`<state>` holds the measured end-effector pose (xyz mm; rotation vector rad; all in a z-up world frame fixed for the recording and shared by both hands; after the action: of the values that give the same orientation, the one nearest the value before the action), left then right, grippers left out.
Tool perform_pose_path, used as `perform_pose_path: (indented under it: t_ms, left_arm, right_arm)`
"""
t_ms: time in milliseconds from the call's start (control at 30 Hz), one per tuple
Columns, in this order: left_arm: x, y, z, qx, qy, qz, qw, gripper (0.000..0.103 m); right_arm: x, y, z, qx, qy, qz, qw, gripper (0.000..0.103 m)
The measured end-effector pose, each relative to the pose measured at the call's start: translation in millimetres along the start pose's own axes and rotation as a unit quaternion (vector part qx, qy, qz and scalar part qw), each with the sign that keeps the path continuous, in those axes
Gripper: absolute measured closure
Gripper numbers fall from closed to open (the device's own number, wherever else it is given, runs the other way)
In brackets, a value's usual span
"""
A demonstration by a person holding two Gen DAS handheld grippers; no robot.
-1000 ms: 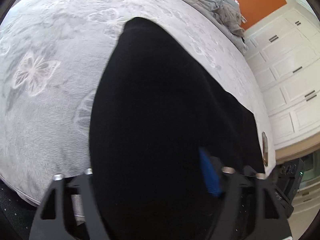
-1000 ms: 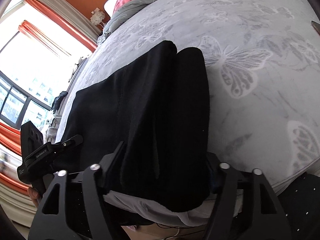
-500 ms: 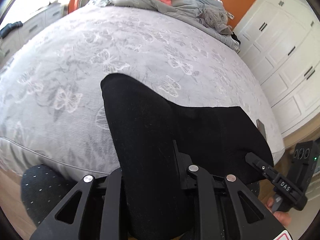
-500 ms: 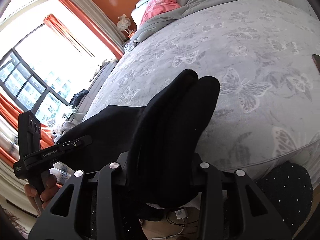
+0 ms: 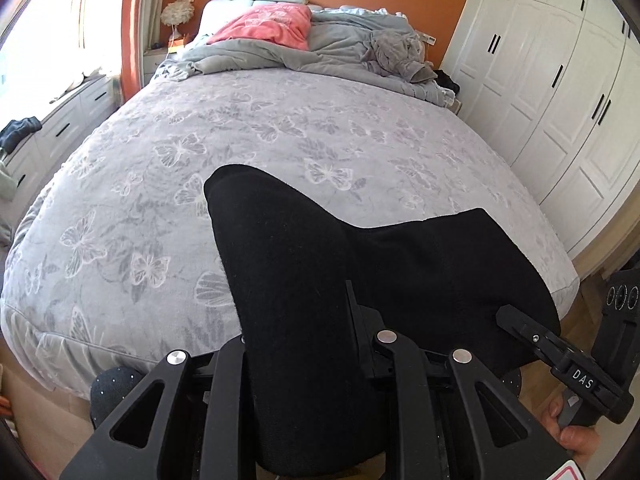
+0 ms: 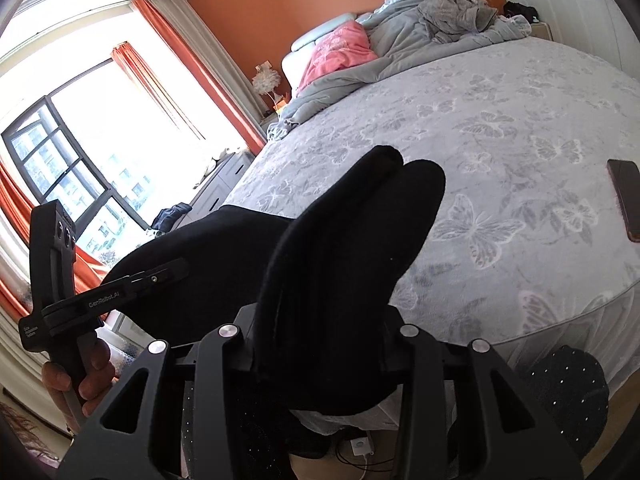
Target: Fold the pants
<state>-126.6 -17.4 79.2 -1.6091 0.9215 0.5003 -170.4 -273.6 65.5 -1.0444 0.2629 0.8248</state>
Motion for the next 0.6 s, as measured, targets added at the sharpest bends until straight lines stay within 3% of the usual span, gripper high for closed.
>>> perform_pose_path:
  t_ms: [600]
  left_arm:
    - [-6.7,-118.6,-17.6,0.03,-0.015,-0.078,0.9964,0.085]
  right_arm:
    - [26.2,-119.7,9.6,-0.04,-0.031,-0.069,0.996,0.066]
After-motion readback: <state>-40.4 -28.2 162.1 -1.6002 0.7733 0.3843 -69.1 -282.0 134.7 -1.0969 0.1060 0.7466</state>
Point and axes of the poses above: each gripper's, at about its wrist camera, not at the fingertips, and x roughly the way its jaws point, z to its left, y to its underside, the point moved 2 cm from there along x, roughly the way its jaws point, and after that the axes turned 4 degrees about -x, right-handed, at the moved point
